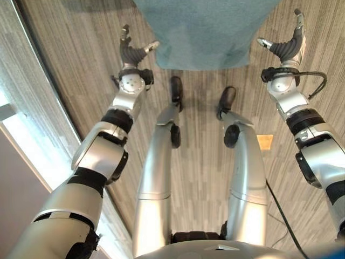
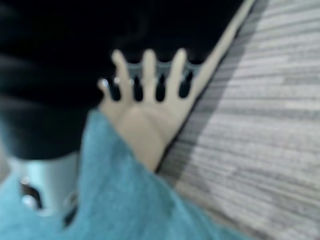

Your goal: Pick up all the scattered cushions and arrange them neatly on the sofa.

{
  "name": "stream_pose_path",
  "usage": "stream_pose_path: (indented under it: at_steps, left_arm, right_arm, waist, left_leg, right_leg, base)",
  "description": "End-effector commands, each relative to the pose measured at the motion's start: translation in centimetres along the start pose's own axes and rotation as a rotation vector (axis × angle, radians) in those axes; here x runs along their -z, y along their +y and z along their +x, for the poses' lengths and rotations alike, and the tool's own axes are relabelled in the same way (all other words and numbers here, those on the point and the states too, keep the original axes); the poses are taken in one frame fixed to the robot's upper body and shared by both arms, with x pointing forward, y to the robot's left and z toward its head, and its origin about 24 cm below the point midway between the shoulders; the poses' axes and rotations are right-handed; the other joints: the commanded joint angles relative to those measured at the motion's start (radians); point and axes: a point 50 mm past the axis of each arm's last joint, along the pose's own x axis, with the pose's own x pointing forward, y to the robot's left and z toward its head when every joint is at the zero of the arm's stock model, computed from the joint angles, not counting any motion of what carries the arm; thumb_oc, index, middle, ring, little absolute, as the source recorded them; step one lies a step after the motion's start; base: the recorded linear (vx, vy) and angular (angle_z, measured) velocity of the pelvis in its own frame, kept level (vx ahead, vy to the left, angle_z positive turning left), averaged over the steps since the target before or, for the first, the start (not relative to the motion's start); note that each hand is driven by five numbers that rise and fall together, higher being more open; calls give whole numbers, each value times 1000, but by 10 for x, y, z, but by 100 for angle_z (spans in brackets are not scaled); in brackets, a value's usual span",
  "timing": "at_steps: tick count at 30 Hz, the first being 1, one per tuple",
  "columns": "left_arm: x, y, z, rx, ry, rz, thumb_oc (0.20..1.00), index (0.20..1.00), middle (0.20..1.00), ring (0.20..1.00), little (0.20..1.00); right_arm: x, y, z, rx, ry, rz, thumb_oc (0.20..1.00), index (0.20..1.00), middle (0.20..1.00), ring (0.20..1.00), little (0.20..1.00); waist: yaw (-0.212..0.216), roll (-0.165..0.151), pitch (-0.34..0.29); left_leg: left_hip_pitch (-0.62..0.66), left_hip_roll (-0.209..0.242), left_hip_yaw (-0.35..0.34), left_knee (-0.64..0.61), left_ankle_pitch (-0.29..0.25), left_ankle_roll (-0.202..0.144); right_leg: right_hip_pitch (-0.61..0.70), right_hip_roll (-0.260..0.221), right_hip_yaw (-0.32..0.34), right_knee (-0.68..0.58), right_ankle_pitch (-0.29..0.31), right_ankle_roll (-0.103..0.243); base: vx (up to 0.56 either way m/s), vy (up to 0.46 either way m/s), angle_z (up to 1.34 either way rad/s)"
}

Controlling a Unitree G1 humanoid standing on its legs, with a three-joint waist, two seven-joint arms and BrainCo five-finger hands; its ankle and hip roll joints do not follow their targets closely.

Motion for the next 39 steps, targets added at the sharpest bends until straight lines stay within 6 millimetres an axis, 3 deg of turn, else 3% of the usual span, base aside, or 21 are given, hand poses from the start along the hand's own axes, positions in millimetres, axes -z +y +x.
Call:
stream_pose_path:
  at_steps: [1,4,6,11,15,19,26,30,39]
  left_arm:
    - [5,17,-1,-95,-20,-66,1000,1000,1000,1000,1000]
    - [5,17,-1,-95,-19,-66,1000,1000,1000,1000,1000]
    - [-13,9,2,-96,-72,-147,1000,1000,1000,1000,1000]
    - [-27,-3,3,-70,-106,-198,1000,1000,1000,1000,1000]
    - [-40,-16,5,-28,-149,-164,1000,1000,1000,1000,1000]
    - [-48,-10,11,-115,-167,-43,1000,1000,1000,1000,1000]
    - [-64,-13,16,-111,-202,-40,1000,1000,1000,1000,1000]
    - [-91,-36,11,-37,-289,-90,1000,1000,1000,1000,1000]
    - [-92,-65,-3,14,-297,-123,1000,1000,1000,1000,1000]
  right_arm:
    - [7,2,-13,3,-16,43,1000,1000,1000,1000,1000]
    - [7,2,-13,3,-16,43,1000,1000,1000,1000,1000]
    - [1,9,-17,-5,-41,67,1000,1000,1000,1000,1000]
    - [1,14,-21,-12,-44,65,1000,1000,1000,1000,1000]
    - [0,14,-20,-7,-50,60,1000,1000,1000,1000,1000]
    - [-14,11,-15,28,-95,95,1000,1000,1000,1000,1000]
    - [-25,-1,-3,91,-131,84,1000,1000,1000,1000,1000]
    - [-47,-18,19,168,-165,86,1000,1000,1000,1000,1000]
    - [-59,-23,29,303,-108,117,1000,1000,1000,1000,1000]
  waist:
    - [-28,10,-107]
    - [-28,9,-110]
    - [-40,7,-118]
    - [-47,5,-141]
    - [-53,9,-153]
    - [-61,0,-161]
    - [-67,0,-163]
    - [-59,2,-141]
    - [-39,15,-121]
  left_leg:
    - [-13,-49,-113,126,-222,-10]
    - [-15,-50,-113,126,-222,-10]
    - [-45,-53,-113,103,-211,-14]
    - [-78,-56,-114,90,-197,-20]
    - [-89,-55,-114,81,-193,-22]
    - [-118,-48,-121,91,-194,-25]
    - [-154,-49,-129,109,-201,-22]
    - [-162,-52,-126,101,-202,-20]
    - [-162,-61,-122,114,-207,-19]
  right_leg:
    - [34,-10,31,-46,13,106]
    - [31,-11,32,-46,13,106]
    - [-3,-9,37,-63,26,113]
    - [-34,-2,36,-73,36,119]
    - [-44,2,35,-84,42,120]
    - [-67,12,35,-88,47,121]
    - [-101,13,39,-78,47,126]
    - [-121,6,47,-66,43,129]
    - [-126,5,51,-44,31,125]
  base:
    - [36,15,-1]
    - [4,-3,-1]
    - [42,12,-3]
    - [10,4,-1]
    - [-1,-5,-3]
    - [2,-2,-1]
    - [0,0,0]
    - [18,-2,-1]
    - [0,0,0]
